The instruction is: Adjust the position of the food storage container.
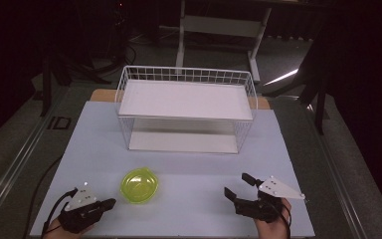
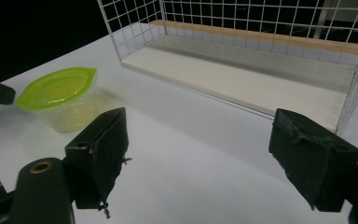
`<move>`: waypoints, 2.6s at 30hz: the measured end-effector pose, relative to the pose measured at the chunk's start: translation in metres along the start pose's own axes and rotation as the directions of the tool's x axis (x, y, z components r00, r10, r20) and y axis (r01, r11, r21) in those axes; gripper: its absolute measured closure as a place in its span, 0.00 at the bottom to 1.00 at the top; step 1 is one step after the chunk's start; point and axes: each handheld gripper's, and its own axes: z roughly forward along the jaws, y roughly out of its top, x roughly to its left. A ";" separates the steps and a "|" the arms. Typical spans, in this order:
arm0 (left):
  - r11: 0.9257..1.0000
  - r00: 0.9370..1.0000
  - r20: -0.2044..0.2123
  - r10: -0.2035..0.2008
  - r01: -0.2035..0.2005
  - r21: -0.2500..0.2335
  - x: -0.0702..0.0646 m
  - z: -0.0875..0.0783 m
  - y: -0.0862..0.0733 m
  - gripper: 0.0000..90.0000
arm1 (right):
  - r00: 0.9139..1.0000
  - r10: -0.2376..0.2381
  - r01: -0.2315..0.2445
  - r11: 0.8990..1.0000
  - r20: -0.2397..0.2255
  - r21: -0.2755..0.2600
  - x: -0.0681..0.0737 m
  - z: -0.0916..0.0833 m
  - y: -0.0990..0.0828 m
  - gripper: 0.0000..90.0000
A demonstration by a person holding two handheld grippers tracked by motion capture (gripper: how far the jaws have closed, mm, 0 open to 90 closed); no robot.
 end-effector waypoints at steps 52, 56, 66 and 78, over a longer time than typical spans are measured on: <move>0.993 0.990 0.081 -0.114 0.111 0.041 0.006 0.103 0.072 1.00 | 0.999 -0.031 0.032 0.998 -0.029 0.046 0.002 0.008 -0.003 0.22; 0.994 0.990 0.088 -0.108 0.105 0.038 0.002 0.109 0.078 1.00 | 0.999 -0.030 0.031 0.999 -0.028 0.044 0.002 0.008 -0.003 0.22; 0.994 0.992 0.061 -0.112 0.111 0.019 0.002 0.101 0.073 1.00 | 0.999 -0.029 0.030 0.999 -0.028 0.041 0.002 0.007 -0.003 0.22; 0.985 0.981 0.095 -0.170 0.168 0.026 0.000 0.118 0.082 1.00 | 0.999 -0.036 0.037 0.998 -0.032 0.046 0.004 0.008 -0.003 0.22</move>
